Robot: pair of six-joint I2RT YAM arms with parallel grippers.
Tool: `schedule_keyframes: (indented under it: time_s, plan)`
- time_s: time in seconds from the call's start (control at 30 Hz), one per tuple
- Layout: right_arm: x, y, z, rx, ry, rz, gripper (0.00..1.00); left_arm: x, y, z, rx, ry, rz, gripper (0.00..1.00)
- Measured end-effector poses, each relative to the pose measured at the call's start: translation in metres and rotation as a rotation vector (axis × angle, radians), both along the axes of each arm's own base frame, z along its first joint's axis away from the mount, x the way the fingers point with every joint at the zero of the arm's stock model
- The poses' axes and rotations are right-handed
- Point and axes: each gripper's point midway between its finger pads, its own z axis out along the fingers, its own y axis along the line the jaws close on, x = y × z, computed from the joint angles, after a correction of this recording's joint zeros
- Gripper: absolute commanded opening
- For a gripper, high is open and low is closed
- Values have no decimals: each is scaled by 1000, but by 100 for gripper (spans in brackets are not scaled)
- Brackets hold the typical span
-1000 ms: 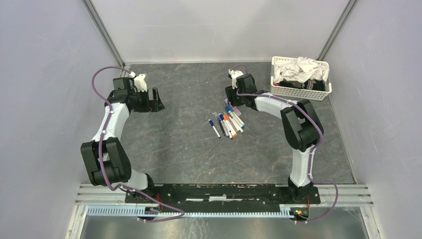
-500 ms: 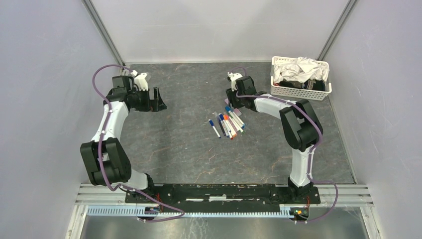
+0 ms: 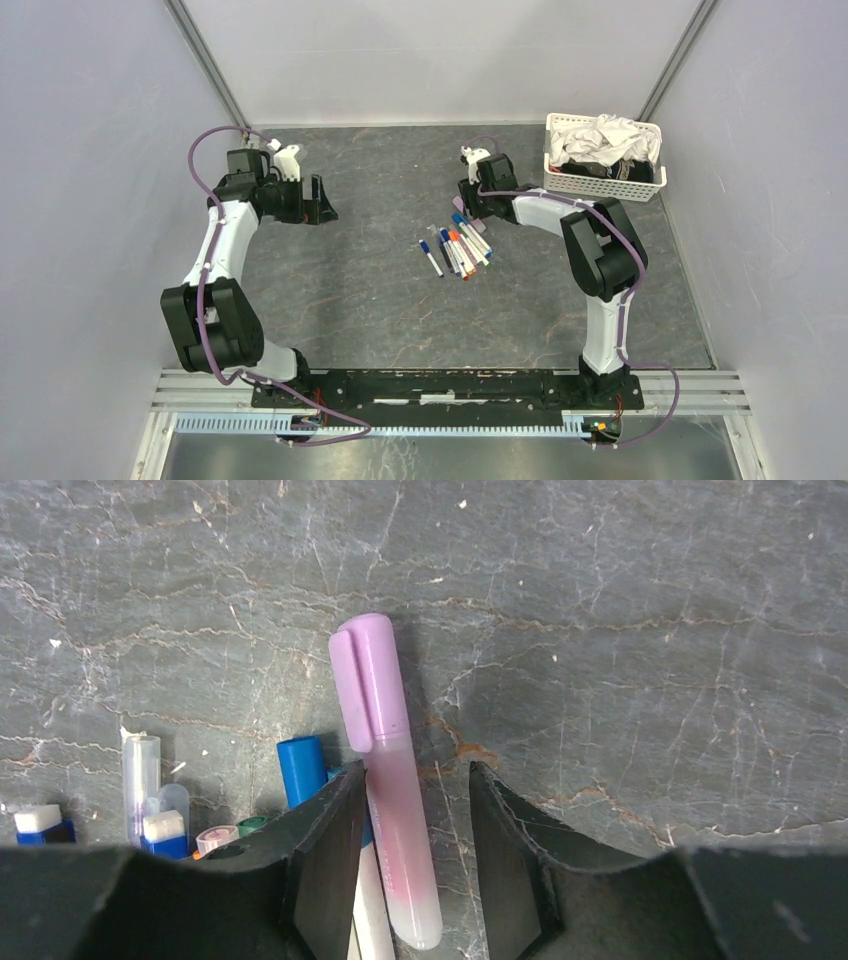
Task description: Open the pen caps
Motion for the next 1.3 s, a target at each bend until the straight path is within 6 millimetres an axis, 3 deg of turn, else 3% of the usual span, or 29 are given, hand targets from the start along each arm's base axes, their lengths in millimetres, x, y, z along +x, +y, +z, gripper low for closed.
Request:
schedule_keyframes:
  time_s: [0.17, 0.53, 0.7, 0.83, 1.0, 1.13, 1.3]
  plan:
    - [-8, -5, -11, -17, 24, 0, 42, -1, 0, 4, 11, -3, -20, 100]
    - [-12, -12, -10, -21, -24, -8, 1, -15, -3, 21, 66, -8, -148, 100]
    - [-20, -7, -3, -11, 22, 33, 0, -28, -11, 26, 97, -27, -289, 100]
    - [-21, 10, 30, 56, 15, 101, 0, -40, -26, 29, 50, -49, -398, 100]
    - [-31, 46, 94, 172, -46, 242, 0, -44, -58, 41, -42, -149, -550, 100]
    - [-63, 85, 133, 268, -55, 411, 0, -52, -87, 44, -60, -234, -671, 100]
    - [-126, 133, 148, 342, 20, 651, 0, -70, -119, 53, 10, -404, -846, 100]
